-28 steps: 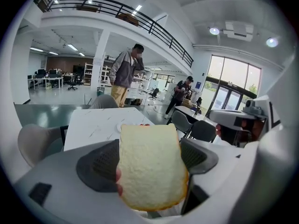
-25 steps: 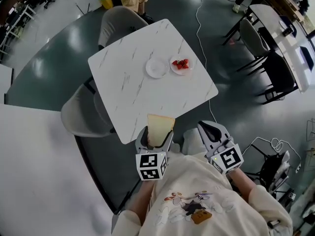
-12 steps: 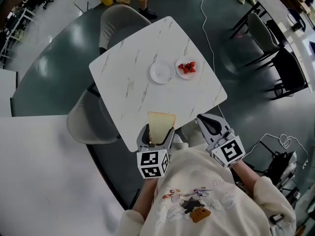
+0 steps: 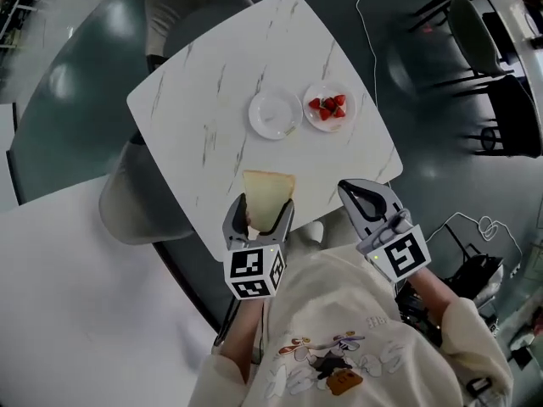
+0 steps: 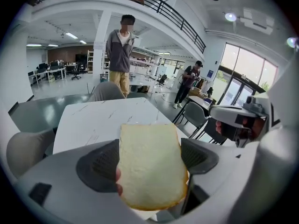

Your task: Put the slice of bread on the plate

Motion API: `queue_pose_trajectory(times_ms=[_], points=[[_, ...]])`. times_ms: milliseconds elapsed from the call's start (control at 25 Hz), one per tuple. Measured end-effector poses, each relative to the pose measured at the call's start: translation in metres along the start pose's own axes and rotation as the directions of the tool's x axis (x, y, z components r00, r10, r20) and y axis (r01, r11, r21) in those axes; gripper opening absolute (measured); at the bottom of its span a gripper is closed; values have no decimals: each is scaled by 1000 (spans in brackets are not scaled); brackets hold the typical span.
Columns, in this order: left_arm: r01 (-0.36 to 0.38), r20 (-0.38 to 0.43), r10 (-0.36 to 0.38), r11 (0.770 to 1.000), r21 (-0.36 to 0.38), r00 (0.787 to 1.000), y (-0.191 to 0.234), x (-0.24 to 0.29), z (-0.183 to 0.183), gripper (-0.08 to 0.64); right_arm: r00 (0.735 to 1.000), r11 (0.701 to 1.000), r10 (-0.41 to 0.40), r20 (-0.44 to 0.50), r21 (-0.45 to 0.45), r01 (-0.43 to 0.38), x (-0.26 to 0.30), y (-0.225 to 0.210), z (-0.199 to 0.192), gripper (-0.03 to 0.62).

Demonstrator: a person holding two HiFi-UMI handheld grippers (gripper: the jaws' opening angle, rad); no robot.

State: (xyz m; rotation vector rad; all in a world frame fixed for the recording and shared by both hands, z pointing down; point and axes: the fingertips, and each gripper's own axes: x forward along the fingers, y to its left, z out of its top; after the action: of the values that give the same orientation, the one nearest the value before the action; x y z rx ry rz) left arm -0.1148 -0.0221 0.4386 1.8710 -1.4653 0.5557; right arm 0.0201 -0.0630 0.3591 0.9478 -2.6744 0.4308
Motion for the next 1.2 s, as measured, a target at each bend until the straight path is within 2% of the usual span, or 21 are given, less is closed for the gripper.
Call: queue_pose_trajectory(times_ms=[80,200,400,680,920,1200], points=[[-18,-21,18,1000,-9,1000,6,17,0,420,999,999,24,-24,26,-24,16,-11,-8,5],[-41,-51,42,999,20,998,13,45,-1,421,996,997,59,-65,56,-56,41,-28,-25,5],[-38,-70,41,999,37,997,23,97,2,421,986,990,96,-133,112,-81,78,-52,-54,5],[-61,-79,68,994,91,995,38,155,9,421,981,983,108,-161,167,-81,114,-83,-84,5],[-90,-73,97,991,96,993,46,187,15,421,977,975,116,-180,206,-78,133,-109,-106,5],[-97,-52,102,992,80,993,54,217,33,422,974,965,147,-171,242,-103,153,-112,-110,5]])
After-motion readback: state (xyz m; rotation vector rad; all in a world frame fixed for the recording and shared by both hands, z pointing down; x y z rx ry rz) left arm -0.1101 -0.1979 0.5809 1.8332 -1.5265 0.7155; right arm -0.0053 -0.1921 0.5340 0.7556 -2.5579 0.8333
